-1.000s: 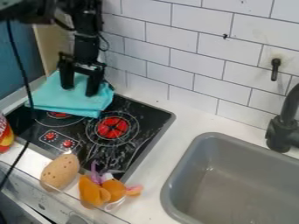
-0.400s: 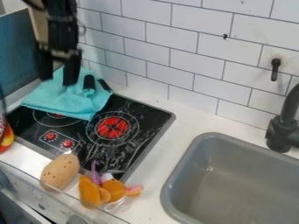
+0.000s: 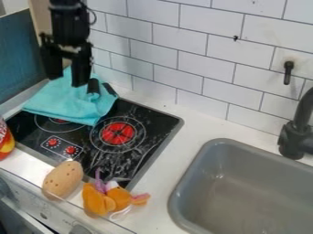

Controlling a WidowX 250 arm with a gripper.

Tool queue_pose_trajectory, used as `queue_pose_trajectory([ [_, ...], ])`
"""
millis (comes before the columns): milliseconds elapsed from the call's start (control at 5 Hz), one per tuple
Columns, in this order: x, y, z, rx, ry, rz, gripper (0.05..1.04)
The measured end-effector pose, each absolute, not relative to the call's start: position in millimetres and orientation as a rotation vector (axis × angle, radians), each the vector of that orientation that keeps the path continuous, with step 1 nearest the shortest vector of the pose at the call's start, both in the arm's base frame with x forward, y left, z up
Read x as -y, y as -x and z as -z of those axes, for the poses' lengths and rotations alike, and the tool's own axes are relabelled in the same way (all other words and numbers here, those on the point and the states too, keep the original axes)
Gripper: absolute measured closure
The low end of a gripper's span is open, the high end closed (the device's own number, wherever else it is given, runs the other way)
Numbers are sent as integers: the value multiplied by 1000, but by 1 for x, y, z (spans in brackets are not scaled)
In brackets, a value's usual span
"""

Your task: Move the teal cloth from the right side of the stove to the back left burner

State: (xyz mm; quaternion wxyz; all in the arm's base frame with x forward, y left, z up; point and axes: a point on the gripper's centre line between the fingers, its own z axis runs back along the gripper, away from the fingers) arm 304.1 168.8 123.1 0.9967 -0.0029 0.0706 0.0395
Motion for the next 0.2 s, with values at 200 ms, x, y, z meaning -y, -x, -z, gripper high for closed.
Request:
queue_pose_trajectory([
  [200,-166,-290,-134,-126,-26,-69,83],
])
